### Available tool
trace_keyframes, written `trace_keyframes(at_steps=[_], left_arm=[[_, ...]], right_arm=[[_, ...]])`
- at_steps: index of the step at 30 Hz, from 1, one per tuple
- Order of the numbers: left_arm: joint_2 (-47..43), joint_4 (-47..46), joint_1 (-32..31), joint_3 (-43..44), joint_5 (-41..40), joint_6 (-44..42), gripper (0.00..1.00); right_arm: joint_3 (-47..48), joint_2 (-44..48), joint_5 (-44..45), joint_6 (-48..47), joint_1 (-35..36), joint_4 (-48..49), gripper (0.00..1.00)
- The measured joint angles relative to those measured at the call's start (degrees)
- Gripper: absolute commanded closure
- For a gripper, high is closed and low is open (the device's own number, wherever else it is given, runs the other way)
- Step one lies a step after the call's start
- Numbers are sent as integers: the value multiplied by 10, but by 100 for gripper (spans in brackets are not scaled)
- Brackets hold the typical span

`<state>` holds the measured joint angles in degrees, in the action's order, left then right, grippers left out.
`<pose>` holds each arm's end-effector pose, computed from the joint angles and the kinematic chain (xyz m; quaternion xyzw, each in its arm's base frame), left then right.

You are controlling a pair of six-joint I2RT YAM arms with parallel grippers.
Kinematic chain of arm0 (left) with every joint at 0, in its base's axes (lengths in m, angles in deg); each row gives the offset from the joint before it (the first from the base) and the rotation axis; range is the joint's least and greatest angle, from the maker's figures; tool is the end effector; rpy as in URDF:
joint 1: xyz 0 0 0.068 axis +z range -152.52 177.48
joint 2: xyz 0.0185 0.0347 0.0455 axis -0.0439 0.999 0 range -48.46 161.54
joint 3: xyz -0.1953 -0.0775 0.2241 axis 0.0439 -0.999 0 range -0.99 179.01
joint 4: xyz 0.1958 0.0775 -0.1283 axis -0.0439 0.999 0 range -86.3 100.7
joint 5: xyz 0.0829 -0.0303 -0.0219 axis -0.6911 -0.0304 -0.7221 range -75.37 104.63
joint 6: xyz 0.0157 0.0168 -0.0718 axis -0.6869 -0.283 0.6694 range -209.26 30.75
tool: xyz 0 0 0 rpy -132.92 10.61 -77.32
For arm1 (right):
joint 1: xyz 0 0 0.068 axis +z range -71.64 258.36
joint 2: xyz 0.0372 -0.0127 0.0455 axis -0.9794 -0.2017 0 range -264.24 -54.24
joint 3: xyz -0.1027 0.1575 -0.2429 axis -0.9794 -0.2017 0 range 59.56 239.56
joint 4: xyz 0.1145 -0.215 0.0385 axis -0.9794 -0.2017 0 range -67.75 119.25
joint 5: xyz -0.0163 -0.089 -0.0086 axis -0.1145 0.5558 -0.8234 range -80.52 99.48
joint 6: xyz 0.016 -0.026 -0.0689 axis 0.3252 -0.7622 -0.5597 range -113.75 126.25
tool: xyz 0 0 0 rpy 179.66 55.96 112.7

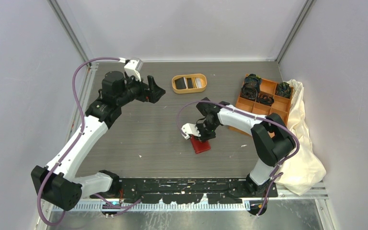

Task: Put the credit cards into the card holder
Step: Open the card holder at the center of the board.

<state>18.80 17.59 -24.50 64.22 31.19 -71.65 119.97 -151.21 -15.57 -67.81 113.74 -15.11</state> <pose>0.2391 -0.1161 0.4043 0.1168 0.7861 -0.3100 0.5218 0.2266 0.1937 0.1925 -0.8043 0.5481 0.1784 0.1444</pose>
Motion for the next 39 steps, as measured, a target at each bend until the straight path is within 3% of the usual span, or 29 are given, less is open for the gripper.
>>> trace_keyframes(at_steps=[7, 27, 39], left_arm=[[0, 0, 0, 0, 0, 0, 11], [30, -2, 0, 0, 23, 16, 15], [69, 3, -7, 0, 38, 48, 20]], right_arm=[[0, 2, -20, 23, -11, 2, 99], [39, 2, -301, 127, -139, -26, 99], [41, -10, -329, 210, -146, -5, 99]])
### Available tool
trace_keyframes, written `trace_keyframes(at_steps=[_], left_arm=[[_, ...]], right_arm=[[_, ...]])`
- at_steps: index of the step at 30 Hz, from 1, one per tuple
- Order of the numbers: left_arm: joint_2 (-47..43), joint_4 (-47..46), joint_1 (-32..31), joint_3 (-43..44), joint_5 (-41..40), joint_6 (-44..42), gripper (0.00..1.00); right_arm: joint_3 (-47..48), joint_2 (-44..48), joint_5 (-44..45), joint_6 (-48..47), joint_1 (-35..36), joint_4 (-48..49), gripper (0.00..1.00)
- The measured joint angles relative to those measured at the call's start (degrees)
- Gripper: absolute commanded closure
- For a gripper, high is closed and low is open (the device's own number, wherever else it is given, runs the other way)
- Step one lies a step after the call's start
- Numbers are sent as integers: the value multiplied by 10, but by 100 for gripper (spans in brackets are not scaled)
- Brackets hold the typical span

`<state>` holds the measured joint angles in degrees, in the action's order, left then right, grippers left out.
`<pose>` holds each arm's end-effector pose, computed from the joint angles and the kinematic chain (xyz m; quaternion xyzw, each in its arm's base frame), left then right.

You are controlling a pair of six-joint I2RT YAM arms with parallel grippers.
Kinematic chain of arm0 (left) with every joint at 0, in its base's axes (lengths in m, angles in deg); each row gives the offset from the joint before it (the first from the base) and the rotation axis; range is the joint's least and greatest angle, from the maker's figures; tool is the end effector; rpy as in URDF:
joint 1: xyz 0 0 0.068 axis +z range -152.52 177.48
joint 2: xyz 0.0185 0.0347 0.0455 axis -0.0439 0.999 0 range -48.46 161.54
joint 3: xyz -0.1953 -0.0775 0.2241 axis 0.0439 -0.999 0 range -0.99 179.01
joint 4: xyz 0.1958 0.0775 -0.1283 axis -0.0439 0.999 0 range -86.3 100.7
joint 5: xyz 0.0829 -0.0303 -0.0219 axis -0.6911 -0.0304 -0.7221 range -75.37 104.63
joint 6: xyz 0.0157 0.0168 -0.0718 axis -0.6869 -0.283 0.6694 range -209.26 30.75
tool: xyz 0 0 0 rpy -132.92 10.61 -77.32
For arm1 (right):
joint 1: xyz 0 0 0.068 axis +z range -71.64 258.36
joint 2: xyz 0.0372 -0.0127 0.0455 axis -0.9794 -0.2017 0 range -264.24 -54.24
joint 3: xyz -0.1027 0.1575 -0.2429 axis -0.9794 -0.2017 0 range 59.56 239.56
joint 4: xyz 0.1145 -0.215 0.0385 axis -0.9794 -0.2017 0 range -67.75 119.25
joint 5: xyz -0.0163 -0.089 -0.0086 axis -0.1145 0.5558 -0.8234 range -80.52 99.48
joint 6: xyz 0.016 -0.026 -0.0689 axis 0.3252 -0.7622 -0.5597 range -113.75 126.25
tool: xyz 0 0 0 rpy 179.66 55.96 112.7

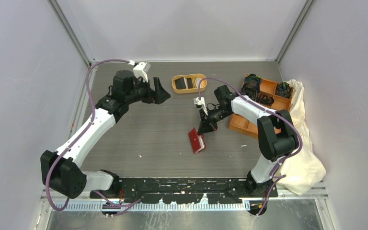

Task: Put the credit cards into the card holder
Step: Open the card holder at the center of the board.

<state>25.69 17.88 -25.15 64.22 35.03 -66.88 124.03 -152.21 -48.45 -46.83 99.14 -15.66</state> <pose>0.2654 -0.1347 0.3727 0.0994 0.8210 -0.3441 0.4445 0.2683 0.1593 0.2280 -0.5621 0.6664 0.4383 0.2188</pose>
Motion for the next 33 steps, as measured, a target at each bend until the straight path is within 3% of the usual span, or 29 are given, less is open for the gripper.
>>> trace_keyframes(at_steps=[3, 8, 13, 18, 26, 33], left_arm=[[3, 9, -8, -1, -17, 13, 27], [2, 37, -13, -38, -51, 85, 28], [-48, 23, -30, -174, -59, 180, 25], [-112, -9, -114, -260, -85, 254, 18], [-95, -115, -224, -295, -162, 347, 14], [-42, -142, -253, -299, -219, 374, 20]], right_arm=[[0, -1, 0, 23, 0, 12, 99], [-1, -1, 0, 61, 0, 41, 99], [-3, 0, -1, 100, 0, 68, 99], [-7, 6, -3, 129, 0, 87, 99], [-10, 10, -5, 146, 0, 103, 99], [-16, 10, -7, 149, 0, 105, 99]])
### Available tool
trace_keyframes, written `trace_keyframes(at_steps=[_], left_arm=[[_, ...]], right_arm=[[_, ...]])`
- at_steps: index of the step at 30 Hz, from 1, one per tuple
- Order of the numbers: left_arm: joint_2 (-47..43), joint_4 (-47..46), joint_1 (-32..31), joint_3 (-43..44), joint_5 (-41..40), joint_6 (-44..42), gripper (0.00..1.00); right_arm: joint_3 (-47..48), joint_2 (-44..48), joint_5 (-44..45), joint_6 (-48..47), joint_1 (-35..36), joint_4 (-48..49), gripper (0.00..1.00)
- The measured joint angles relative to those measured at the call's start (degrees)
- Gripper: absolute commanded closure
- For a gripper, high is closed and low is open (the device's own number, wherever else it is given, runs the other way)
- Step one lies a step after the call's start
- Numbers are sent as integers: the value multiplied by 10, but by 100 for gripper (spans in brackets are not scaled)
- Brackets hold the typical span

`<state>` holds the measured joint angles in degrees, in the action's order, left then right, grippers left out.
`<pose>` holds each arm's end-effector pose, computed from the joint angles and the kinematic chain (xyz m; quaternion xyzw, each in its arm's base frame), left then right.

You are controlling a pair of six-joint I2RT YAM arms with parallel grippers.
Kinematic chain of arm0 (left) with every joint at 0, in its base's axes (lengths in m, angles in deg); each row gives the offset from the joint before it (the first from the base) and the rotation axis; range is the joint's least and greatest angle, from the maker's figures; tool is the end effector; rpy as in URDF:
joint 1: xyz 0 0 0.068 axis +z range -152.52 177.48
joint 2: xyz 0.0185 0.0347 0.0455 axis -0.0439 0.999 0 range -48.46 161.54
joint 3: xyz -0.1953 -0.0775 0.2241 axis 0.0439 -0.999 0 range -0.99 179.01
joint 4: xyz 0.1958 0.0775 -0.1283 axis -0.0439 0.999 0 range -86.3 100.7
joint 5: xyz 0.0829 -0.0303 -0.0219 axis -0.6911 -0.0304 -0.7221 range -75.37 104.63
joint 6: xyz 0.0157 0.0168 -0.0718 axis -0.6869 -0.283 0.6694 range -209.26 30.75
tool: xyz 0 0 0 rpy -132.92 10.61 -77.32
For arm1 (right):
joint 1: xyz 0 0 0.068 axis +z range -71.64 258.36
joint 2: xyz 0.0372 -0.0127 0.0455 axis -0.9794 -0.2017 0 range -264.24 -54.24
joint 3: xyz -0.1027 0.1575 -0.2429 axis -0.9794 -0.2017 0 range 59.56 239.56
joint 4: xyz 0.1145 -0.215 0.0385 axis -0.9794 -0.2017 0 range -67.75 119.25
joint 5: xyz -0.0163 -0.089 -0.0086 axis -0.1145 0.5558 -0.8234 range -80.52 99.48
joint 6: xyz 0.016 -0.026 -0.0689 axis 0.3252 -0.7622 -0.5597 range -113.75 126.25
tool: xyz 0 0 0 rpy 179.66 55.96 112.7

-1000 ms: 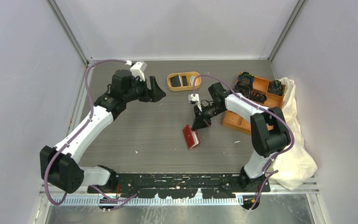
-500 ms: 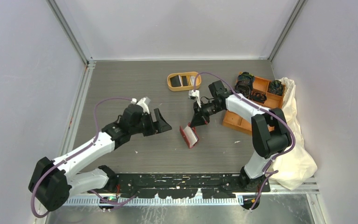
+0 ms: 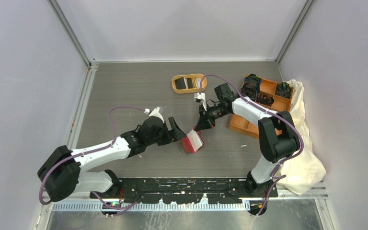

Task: Put the credit cards into the card holder
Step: Open the card holder at the center of the board.

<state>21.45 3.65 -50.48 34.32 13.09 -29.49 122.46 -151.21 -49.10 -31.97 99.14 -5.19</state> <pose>0.1707 -0.1869 0.2360 -0.0972 0.8798 -0.3687 0.2839 0.2790 0.1638 0.2323 -0.5013 0.7009 0.4505 0.2335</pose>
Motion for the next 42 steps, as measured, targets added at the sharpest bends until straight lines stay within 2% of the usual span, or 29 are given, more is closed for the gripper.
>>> trace_keyframes(at_steps=[5, 7, 9, 10, 12, 13, 17, 20, 25, 28, 31, 34, 37, 42], left_arm=[[40, -14, -3, -10, -19, 0, 28], [65, -21, -3, -12, -19, -1, 36], [92, -29, -3, -12, -17, -5, 51], [103, -32, -3, -12, -16, -6, 61], [122, -36, -3, -12, -17, -17, 90], [133, -38, -3, -12, -18, -24, 99], [156, -41, -3, -9, -26, -50, 100], [160, -45, -3, -7, -37, -64, 100], [169, -51, -3, 1, -47, -79, 100], [173, -56, -3, 3, -50, -83, 100], [174, -57, -3, 4, -50, -87, 100], [175, -57, -3, 5, -51, -90, 100], [175, -57, -3, 5, -51, -91, 100], [175, -58, -3, 5, -51, -91, 100]], right_arm=[[-1, 0, 0, 0, 1, 0, 99], [-1, 0, 0, -1, 2, 0, 99], [-1, 0, 1, -3, 3, -2, 99], [-1, 0, 2, -5, 3, -3, 99], [-1, 0, 10, -10, 4, -9, 98], [-1, 0, 18, -13, 4, -12, 96], [-1, 6, 92, -2, 2, -13, 76], [-1, 26, 179, 14, -2, 1, 65], [-14, 76, 286, 15, -8, 32, 54], [-25, 105, 268, 1, -11, 30, 55], [-24, 109, 191, -46, -9, -9, 65], [-9, 74, 148, -92, 1, -76, 73], [19, 13, 155, -111, 19, -119, 74], [25, -28, 209, -97, 44, -132, 76]])
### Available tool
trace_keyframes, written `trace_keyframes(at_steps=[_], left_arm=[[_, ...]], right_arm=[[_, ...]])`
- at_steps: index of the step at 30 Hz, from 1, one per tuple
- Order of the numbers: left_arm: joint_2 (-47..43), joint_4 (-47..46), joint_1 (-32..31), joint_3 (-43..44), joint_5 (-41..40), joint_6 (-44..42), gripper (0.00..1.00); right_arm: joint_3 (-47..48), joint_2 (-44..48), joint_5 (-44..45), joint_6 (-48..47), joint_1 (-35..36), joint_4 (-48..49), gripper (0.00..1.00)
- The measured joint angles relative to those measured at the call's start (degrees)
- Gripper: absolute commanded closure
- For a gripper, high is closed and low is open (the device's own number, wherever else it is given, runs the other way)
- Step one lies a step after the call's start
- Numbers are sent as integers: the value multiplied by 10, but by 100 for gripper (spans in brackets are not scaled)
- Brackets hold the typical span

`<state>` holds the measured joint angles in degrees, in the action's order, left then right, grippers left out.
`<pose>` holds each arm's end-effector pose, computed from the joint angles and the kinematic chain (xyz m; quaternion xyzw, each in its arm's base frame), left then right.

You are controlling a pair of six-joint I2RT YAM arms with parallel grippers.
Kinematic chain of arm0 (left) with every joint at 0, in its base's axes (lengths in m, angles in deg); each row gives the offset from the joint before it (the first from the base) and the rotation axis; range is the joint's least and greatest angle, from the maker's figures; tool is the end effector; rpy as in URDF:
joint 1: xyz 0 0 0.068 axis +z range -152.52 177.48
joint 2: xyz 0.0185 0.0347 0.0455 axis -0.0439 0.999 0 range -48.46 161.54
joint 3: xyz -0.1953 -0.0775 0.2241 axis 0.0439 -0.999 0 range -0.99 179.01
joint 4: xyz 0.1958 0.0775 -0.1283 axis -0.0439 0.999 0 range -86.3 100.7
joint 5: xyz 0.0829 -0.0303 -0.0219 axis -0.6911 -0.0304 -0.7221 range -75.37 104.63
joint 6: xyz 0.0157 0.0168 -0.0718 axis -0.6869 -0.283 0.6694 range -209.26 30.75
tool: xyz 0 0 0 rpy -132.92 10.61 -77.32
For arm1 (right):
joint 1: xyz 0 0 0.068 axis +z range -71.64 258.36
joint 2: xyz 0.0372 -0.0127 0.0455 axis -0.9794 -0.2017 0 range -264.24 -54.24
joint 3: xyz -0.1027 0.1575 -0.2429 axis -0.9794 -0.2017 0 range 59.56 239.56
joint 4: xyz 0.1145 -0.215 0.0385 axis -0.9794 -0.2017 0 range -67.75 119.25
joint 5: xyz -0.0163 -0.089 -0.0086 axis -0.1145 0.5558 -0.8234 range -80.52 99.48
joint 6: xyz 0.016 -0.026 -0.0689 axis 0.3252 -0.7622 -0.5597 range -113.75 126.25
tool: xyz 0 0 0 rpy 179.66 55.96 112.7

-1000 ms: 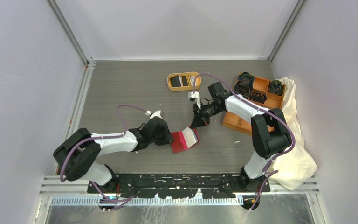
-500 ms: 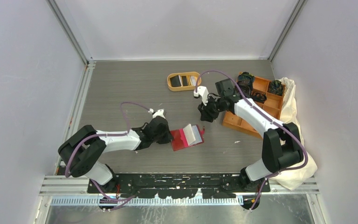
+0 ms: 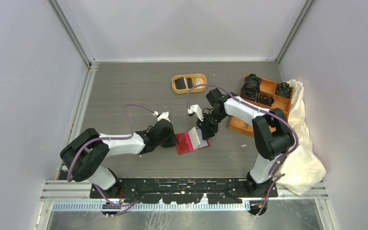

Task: Put the credit cards into the card holder
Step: Open the card holder at the center of the board.

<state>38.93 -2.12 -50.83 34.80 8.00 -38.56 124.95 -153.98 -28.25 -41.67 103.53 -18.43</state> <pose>0.1992 -0.2127 0.1720 -0.0410 0.9243 -0.2510 0.2848 0.2649 0.1673 0.2058 -0.5801 0.7450 0.3033 0.1280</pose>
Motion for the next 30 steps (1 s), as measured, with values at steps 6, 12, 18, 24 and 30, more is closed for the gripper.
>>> trace_keyframes(at_steps=[6, 12, 18, 24, 30], left_arm=[[0, -1, 0, 0, 2, -2, 97], [0, -4, 0, 0, 16, -4, 74], [-37, 9, 1, -10, 31, -21, 52], [-141, 63, 1, -26, 19, -43, 50], [-250, 50, 3, -74, 39, -44, 59]], right_arm=[[19, -27, 22, 63, 28, 6, 78], [50, -57, -27, 216, 64, 51, 78], [53, -92, -57, 364, 70, 126, 77], [53, -124, -38, 433, 71, 163, 76], [55, -136, -23, 452, 82, 167, 76]])
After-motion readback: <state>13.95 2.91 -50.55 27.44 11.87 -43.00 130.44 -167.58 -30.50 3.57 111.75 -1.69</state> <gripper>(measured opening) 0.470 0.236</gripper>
